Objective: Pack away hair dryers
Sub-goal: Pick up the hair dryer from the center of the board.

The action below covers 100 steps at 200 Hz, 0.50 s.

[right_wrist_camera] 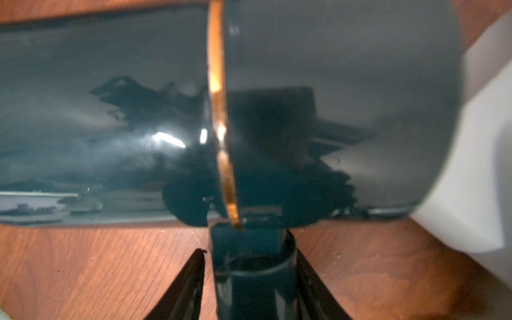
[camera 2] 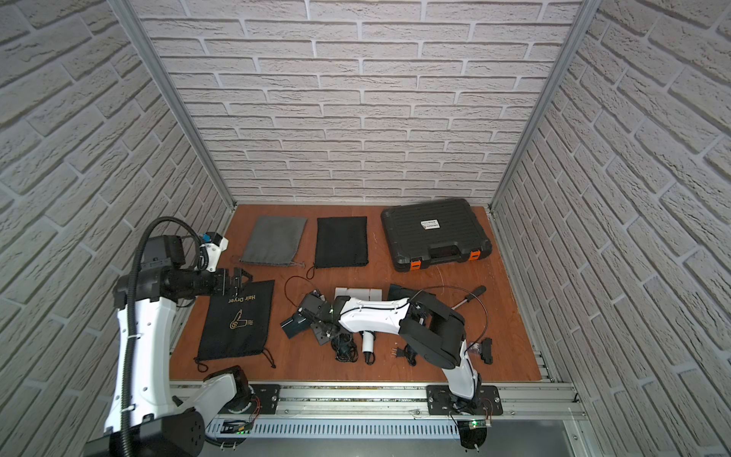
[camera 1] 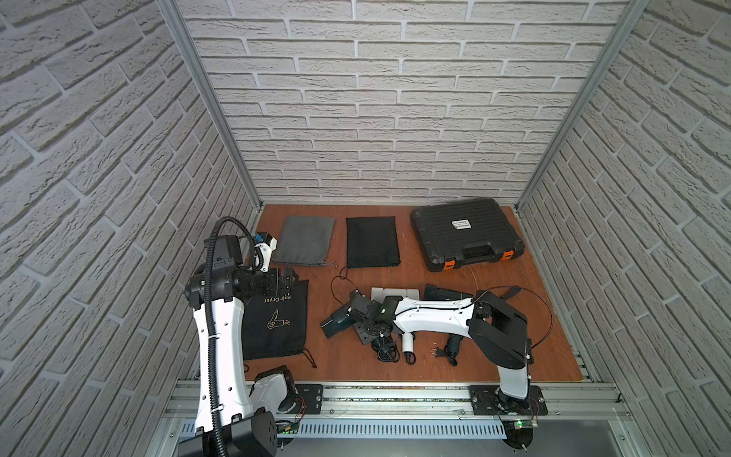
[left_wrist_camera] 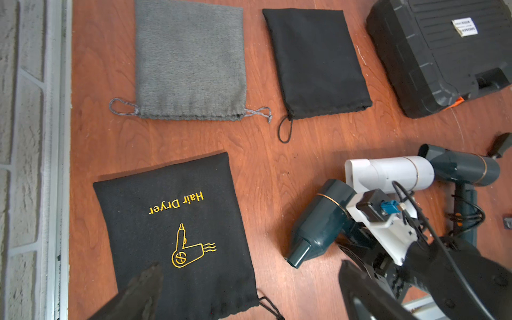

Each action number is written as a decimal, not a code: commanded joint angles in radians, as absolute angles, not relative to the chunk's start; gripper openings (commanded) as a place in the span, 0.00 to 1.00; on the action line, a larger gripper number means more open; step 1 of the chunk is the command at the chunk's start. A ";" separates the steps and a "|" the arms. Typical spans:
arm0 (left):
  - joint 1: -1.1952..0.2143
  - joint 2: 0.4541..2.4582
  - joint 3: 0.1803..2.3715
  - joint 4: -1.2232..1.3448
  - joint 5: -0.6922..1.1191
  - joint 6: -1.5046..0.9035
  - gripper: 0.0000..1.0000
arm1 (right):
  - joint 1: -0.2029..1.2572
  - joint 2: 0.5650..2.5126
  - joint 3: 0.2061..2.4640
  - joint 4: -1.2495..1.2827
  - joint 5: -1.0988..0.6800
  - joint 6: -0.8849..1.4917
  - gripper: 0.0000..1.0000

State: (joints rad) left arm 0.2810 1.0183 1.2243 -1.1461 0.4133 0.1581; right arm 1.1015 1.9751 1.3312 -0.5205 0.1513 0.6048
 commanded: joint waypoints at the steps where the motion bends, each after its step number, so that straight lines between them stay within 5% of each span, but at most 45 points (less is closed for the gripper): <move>1: 0.266 1.019 1.247 -1.170 0.442 0.178 0.98 | 1.103 1.971 1.324 -0.526 0.172 0.627 0.44; 71: 0.220 1.003 1.274 -1.213 0.458 0.173 0.98 | 1.097 2.008 1.312 -0.527 0.199 0.643 0.44; 90: 0.206 0.999 1.273 -1.216 0.454 0.170 0.98 | 1.091 2.010 1.311 -0.525 0.198 0.646 0.38; 100: 0.198 0.997 1.271 -1.220 0.454 0.167 0.98 | 1.087 2.017 1.314 -0.525 0.185 0.642 0.27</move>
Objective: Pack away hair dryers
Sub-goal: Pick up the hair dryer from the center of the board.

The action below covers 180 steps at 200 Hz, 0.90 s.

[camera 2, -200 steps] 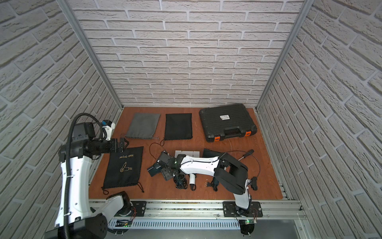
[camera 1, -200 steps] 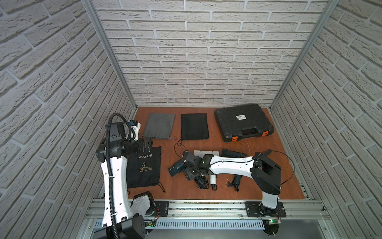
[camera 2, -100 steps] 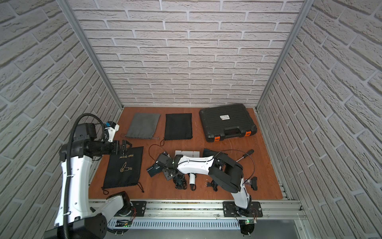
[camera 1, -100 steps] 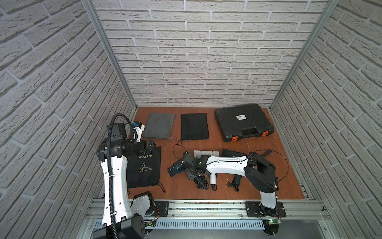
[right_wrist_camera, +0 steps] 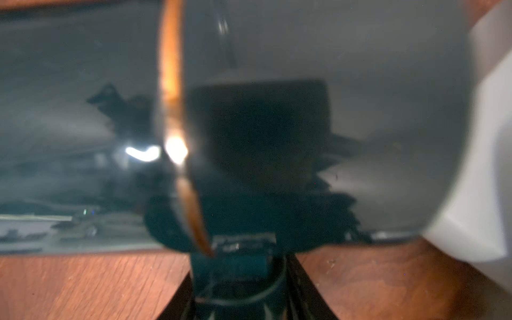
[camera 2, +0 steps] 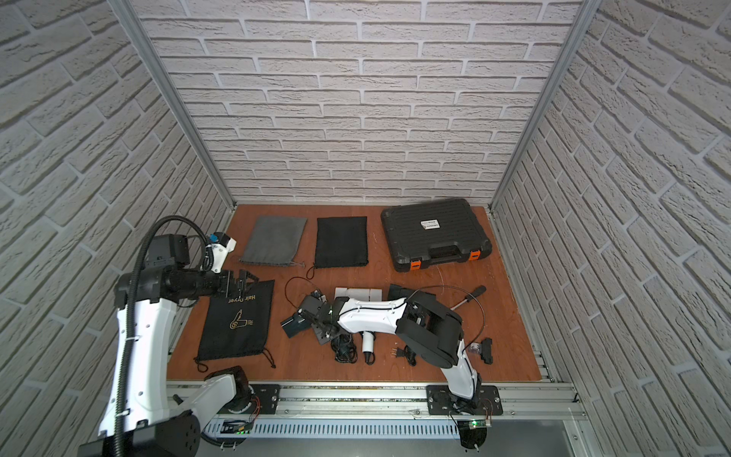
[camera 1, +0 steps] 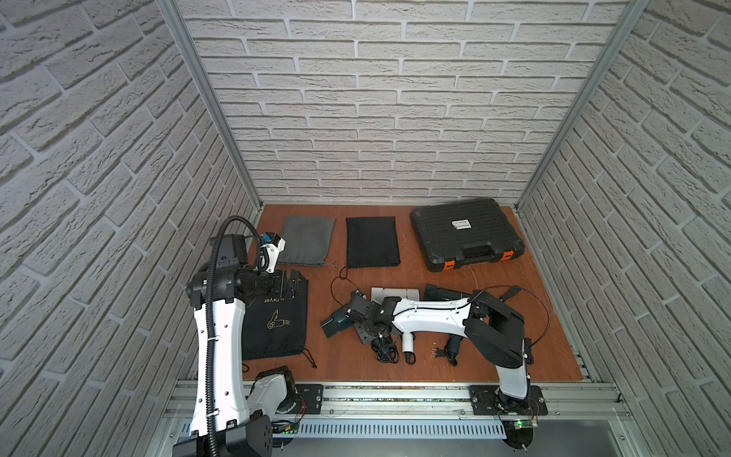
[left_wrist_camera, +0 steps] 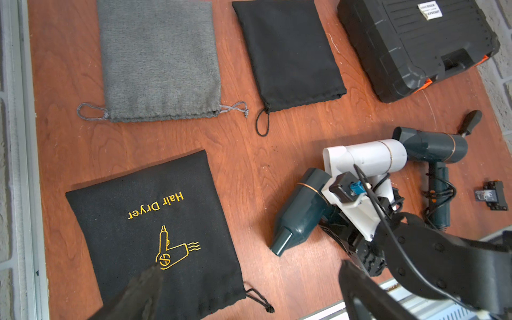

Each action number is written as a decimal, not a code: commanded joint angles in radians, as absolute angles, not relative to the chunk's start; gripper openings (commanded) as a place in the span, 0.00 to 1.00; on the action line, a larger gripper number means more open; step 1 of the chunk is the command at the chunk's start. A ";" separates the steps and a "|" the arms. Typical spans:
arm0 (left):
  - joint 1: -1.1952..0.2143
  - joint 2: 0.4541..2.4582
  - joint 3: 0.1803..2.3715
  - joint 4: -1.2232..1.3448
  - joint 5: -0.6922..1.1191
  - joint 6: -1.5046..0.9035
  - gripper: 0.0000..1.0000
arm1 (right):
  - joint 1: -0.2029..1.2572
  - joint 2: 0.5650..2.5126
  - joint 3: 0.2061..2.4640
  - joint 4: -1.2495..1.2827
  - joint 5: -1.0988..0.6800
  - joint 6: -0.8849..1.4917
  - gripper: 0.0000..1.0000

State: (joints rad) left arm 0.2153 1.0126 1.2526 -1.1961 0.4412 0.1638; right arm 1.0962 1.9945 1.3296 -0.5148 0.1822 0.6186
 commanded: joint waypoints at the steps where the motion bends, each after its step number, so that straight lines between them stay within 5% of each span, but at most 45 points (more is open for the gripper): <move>1: 0.197 0.996 1.270 -1.220 0.454 0.167 0.98 | 1.086 2.019 1.315 -0.524 0.183 0.641 0.26; 16: 0.185 0.994 1.268 -1.223 0.454 0.162 0.98 | 1.081 2.028 1.319 -0.519 0.161 0.635 0.10; 37: 0.169 0.988 1.266 -1.229 0.468 0.167 0.98 | 1.080 2.027 1.317 -0.520 0.163 0.631 0.03; 180: 0.150 1.045 1.405 -1.225 0.469 0.103 0.98 | 1.080 1.757 1.221 -0.399 0.227 0.543 0.03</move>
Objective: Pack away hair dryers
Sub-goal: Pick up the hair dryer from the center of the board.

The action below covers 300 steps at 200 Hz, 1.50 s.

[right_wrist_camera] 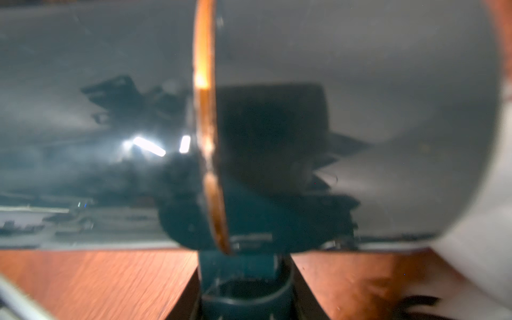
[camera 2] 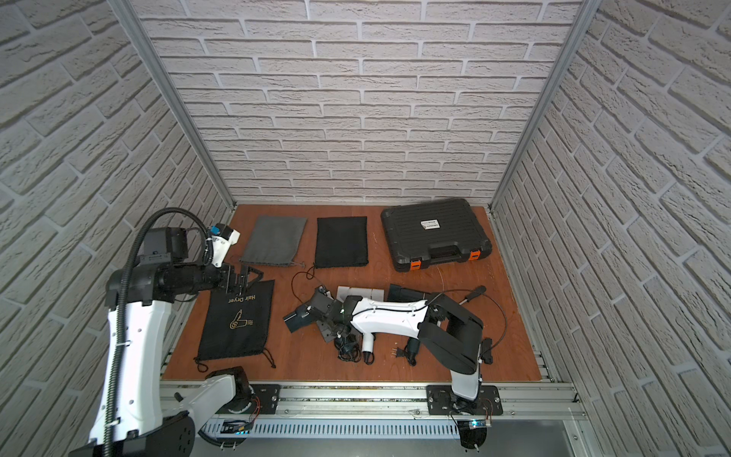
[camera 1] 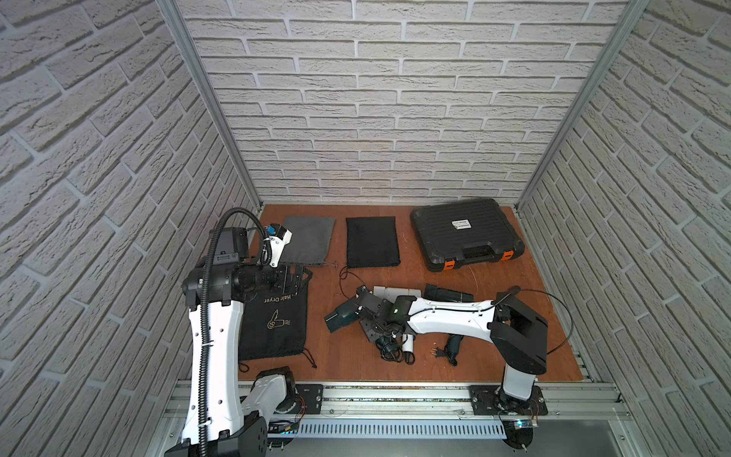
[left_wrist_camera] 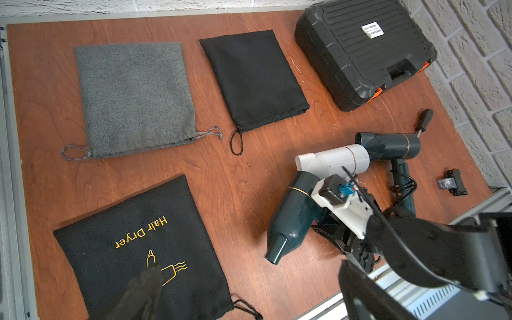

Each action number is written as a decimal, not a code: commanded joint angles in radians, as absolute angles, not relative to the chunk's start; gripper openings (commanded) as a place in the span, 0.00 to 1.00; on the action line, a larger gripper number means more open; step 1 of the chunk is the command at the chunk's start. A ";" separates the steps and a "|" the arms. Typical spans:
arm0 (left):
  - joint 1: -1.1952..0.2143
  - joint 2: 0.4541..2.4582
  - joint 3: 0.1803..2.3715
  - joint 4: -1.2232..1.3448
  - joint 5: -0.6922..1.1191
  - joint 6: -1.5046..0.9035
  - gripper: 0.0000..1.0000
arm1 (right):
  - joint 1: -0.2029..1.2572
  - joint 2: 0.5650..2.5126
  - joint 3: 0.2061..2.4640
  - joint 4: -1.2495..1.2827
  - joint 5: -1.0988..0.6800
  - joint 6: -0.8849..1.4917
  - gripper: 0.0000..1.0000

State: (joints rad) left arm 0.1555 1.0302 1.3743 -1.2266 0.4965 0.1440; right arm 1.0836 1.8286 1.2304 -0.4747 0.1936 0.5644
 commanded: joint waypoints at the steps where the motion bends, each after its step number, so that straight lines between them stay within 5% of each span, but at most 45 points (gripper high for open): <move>1: 0.150 1.046 1.406 -1.226 0.468 0.103 0.98 | 1.081 1.756 1.221 -0.399 0.227 0.543 0.03; 63: 0.142 1.100 1.444 -1.282 0.643 0.148 0.98 | 1.107 1.679 1.272 -0.416 0.331 0.495 0.03; 135: -0.098 1.178 1.549 -1.297 0.704 0.191 0.98 | 1.125 1.529 1.393 -0.520 0.490 0.343 0.03; 197: -0.154 1.258 1.723 -1.396 0.844 0.274 0.98 | 1.128 1.445 1.450 -0.557 0.571 0.221 0.03; 300: -0.285 1.329 1.800 -1.508 0.796 0.351 0.98 | 1.159 1.441 1.537 -0.535 0.648 0.062 0.03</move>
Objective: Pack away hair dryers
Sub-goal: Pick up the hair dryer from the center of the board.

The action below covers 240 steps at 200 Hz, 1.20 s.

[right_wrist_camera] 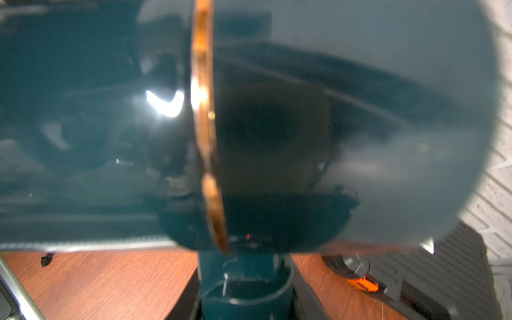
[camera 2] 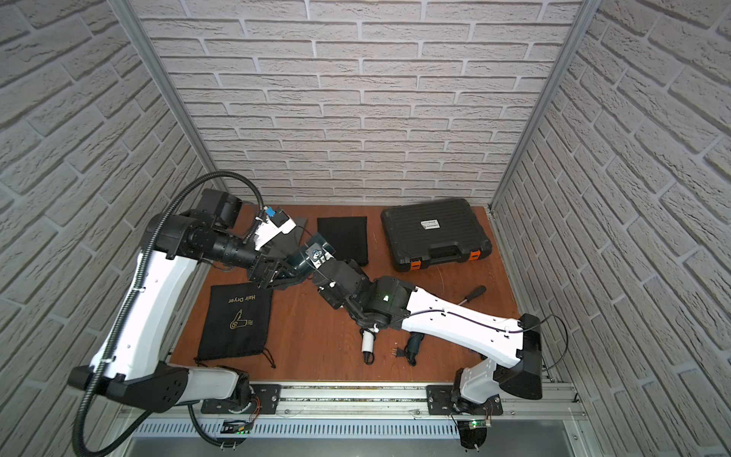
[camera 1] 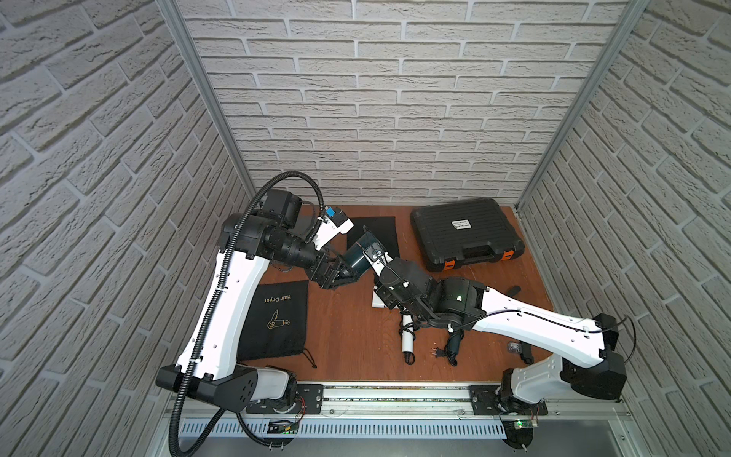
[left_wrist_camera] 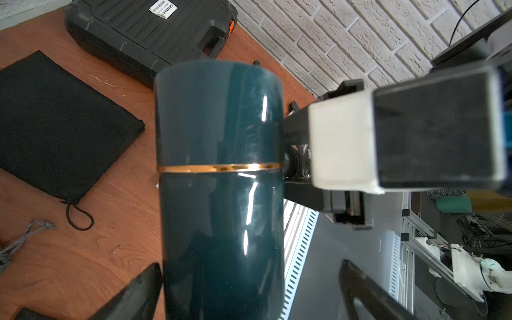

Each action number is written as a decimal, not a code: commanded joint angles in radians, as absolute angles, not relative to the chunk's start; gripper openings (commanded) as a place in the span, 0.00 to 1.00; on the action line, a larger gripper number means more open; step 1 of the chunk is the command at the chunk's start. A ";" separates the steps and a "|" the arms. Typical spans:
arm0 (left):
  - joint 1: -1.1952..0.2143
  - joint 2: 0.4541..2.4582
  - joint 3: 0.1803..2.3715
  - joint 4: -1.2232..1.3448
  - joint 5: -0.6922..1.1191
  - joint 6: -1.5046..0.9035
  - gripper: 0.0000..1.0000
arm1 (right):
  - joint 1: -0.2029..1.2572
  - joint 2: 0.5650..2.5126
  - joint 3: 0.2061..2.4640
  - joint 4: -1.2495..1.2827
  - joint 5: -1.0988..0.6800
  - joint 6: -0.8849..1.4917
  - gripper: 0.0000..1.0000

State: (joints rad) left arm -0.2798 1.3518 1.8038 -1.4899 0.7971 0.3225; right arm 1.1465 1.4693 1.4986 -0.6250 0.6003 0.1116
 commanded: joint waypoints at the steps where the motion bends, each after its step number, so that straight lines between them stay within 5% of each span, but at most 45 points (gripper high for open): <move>1: -0.285 1.330 1.801 -1.509 0.796 0.352 0.98 | 1.160 1.440 1.537 -0.533 0.648 0.061 0.03; 154: -0.288 1.463 1.961 -1.663 0.888 0.471 0.91 | 1.221 1.485 1.608 -0.447 0.733 -0.051 0.03; 240: -0.326 1.503 1.966 -1.754 0.914 0.524 0.64 | 1.236 1.484 1.600 -0.368 0.769 -0.081 0.03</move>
